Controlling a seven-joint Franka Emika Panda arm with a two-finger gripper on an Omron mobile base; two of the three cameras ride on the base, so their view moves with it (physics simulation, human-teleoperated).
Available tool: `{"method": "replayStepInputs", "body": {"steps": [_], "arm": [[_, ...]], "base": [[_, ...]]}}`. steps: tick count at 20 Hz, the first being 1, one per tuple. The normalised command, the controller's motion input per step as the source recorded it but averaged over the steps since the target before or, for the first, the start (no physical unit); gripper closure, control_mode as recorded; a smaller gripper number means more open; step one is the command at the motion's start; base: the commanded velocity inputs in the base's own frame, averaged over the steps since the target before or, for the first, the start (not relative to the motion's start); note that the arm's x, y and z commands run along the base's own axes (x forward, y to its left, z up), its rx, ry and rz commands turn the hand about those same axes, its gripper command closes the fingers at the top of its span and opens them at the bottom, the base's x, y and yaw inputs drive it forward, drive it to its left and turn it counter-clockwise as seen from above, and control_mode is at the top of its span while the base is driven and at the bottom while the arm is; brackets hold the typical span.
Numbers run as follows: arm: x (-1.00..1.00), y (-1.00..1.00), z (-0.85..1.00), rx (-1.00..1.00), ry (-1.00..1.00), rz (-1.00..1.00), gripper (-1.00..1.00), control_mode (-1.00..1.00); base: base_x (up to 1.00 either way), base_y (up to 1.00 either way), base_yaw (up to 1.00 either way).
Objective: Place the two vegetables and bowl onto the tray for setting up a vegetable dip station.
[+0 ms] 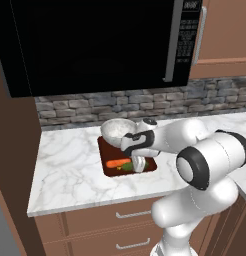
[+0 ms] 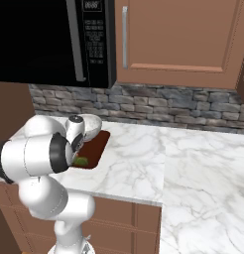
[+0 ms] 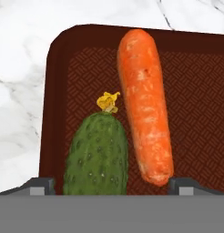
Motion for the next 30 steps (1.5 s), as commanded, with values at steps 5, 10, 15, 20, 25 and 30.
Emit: {"method": "replayStepInputs", "body": {"steps": [5,10,15,20,25,30], "arm": [[-0.09,0.01,0.22,0.0,0.0,0.0,-1.0,-1.0],[-0.09,0.03,0.19,0.0,0.05,-0.11,-1.0,-1.0],[-0.21,0.03,0.31,0.0,0.0,-0.13,-1.0,-1.0],[-0.27,0.08,0.33,0.0,0.0,-0.19,-1.0,-1.0],[-0.29,0.05,0.32,0.0,0.0,-0.24,-1.0,-1.0],[-0.3,0.0,0.27,0.0,0.03,-0.21,-1.0,-1.0]], "base": [[0.0,0.0,0.0],[0.0,0.0,0.0],[0.0,0.0,0.0],[0.0,0.0,0.0],[0.0,0.0,0.0],[0.0,0.0,0.0]]}}
